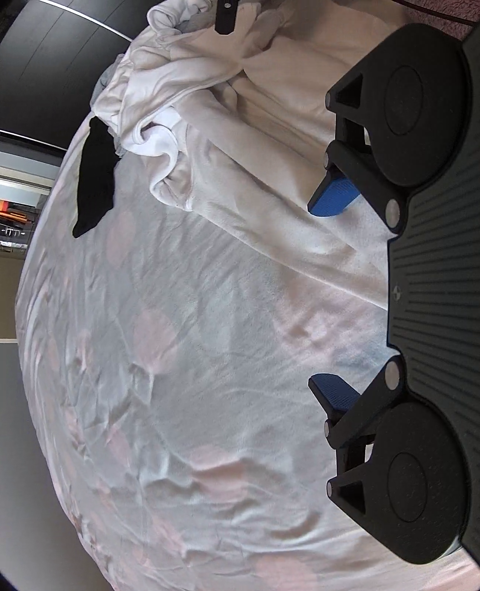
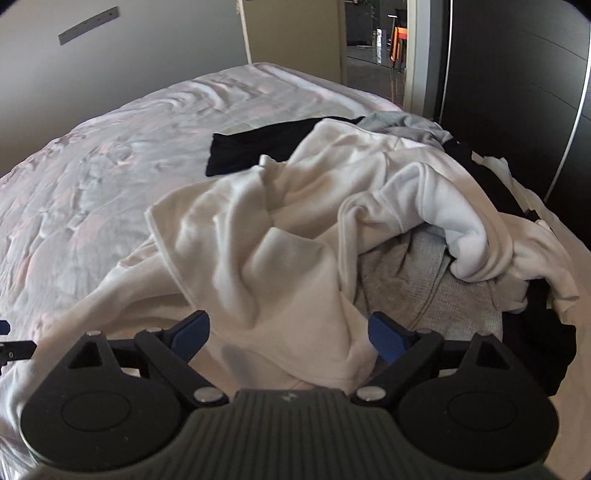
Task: Fold clothes
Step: 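Grasp the white shirt edge with the right gripper and lift it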
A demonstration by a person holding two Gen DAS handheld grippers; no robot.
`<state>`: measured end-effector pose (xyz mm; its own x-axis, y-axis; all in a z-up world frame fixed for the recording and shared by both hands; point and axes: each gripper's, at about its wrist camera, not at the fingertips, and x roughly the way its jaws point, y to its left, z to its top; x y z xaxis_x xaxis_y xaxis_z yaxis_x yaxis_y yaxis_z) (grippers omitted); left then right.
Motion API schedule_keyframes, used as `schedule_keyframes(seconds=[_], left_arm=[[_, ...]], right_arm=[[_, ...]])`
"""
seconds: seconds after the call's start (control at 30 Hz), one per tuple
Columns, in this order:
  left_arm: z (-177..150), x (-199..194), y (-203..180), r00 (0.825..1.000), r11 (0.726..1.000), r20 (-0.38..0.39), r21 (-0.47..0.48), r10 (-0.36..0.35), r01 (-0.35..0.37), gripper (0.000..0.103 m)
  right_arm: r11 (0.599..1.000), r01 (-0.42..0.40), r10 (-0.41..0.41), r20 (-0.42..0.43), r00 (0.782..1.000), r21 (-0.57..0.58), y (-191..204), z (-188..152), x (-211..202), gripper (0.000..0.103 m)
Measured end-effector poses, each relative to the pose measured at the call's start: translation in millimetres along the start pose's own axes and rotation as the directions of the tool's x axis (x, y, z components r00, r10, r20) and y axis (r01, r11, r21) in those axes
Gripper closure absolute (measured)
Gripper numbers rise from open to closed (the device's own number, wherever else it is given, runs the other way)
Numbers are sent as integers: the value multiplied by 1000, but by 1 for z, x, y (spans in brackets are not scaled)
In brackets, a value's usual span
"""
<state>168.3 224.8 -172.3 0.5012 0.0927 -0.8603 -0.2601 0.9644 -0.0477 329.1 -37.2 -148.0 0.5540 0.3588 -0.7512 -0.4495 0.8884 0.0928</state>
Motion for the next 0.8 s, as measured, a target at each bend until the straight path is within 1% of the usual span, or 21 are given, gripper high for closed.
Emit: schedule_keyframes(seconds=[0.03,0.07,0.1,0.13,0.17,0.23,0.27,0.3,0.33,0.37,0.4,0.43,0.5,0.53,0.7,0.73,0.8], left_arm=[[1,5,-2,1000,1000,-15,1,0,0,17],[2,10,-4,1000,1000,-31,1,-3,3,24],[2,13,-6,999,1000,-41,1,-4,5,26],[2,16,-8,999,1000,-49,1,-6,6,26],[2,16,-10,999,1000,-48,8,-1,1,27],[3,17,-13,999,1000,-44,26,11,-10,32],[4,17,-15,999,999,-42,33,13,-11,38],[5,17,-16,999,999,-41,40,13,-12,47],[6,16,-17,999,999,-39,47,14,-12,51],[8,15,-19,999,998,-41,56,19,-17,59],[9,14,-21,999,998,-42,68,21,-18,69],[10,13,-22,999,997,-44,79,14,-10,75],[11,9,-23,999,996,-49,88,6,-2,95],[11,7,-24,999,996,-50,89,11,-6,100],[11,-21,-10,1000,997,-7,70,24,-23,101],[11,-30,-6,999,996,9,71,47,-47,103],[10,-48,3,994,992,44,73,101,-104,103]], right_arm=[[1000,8,-8,-7,1000,6,-3,2,7,12],[1000,10,-10,-16,1000,10,-6,3,14,19],[1000,6,-5,-26,1000,10,-7,4,21,23],[1000,12,-12,-31,999,6,-6,5,25,27],[1000,23,-23,-34,999,1,-5,5,30,28],[999,48,-49,-31,998,-19,-2,4,33,31],[998,61,-62,-29,998,-30,0,4,35,40],[996,74,-75,-27,997,-41,1,3,36,46],[996,78,-79,-22,997,-41,1,3,35,57],[996,79,-80,-16,997,-37,0,3,33,63],[996,80,-81,-9,997,-33,-1,3,30,66],[997,74,-75,-3,997,-28,-1,3,27,72],[999,33,-32,13,999,-32,11,8,17,80],[999,10,-9,21,1000,-36,18,10,11,86],[993,-104,108,60,992,-59,54,23,-17,86],[990,-127,131,68,989,-64,62,26,-22,86],[982,-175,181,81,980,-75,79,30,-34,86]])
